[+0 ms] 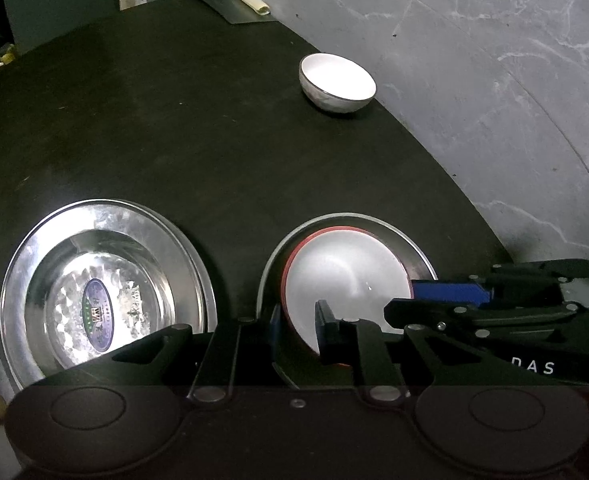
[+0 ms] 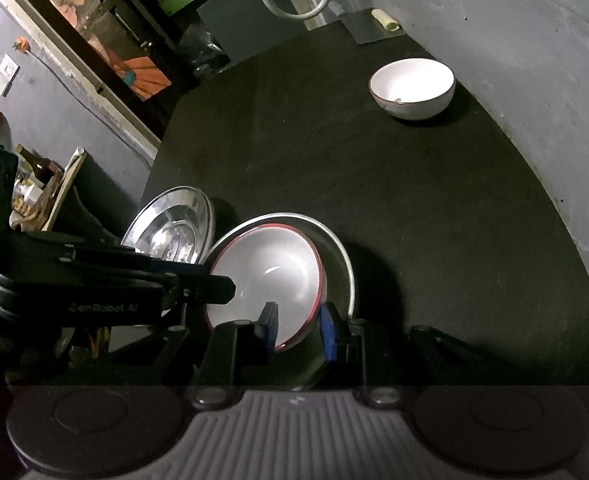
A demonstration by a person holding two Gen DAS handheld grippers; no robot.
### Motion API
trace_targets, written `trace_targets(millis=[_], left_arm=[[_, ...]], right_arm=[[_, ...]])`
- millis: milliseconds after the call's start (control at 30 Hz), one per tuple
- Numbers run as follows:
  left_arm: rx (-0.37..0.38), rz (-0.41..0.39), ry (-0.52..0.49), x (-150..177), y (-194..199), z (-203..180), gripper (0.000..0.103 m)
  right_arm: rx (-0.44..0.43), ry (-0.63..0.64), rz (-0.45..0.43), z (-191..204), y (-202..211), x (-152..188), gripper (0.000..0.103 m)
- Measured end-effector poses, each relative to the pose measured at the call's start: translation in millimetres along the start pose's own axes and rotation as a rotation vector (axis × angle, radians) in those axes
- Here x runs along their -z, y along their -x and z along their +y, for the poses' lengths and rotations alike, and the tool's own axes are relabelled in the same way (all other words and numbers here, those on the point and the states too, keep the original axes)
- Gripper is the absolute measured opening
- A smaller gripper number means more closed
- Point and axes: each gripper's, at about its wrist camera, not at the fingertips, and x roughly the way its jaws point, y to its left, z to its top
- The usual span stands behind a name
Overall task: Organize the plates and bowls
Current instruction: 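Press the white bowl down inside the steel bowl, then open both grippers, then move both grippers to the second white bowl and close on its rim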
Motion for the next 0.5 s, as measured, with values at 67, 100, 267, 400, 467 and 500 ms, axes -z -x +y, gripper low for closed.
trace_targets(millis=[67,100,267,400,467,500], left_arm=[[0.003,-0.003,-0.004,-0.2,3.0,0.5,0.024],[0.007,-0.009,-0.005,-0.5,5.2,0.5,0.025],[0.016,-0.038,-0.010,-4.8,14.3,1.4,0.037],[-0.013,-0.119,0.020,-19.1,19.7,7.1,0.073],[-0.040,-0.177,0.051,-32.5,17.4,10.7,0.087],[-0.053,-0.205,0.064,-39.6,16.1,12.5,0.094]], right_arm=[[-0.003,0.001,-0.002,-0.6,2.3,-1.1,0.029],[-0.005,0.002,-0.005,-1.0,3.7,-1.9,0.030],[-0.011,0.000,-0.022,-3.1,11.6,-3.8,0.034],[0.022,-0.011,-0.104,-8.8,21.5,-13.1,0.061],[0.066,-0.008,-0.143,-12.7,21.6,-21.3,0.065],[0.075,-0.016,-0.166,-17.0,20.6,-27.0,0.067]])
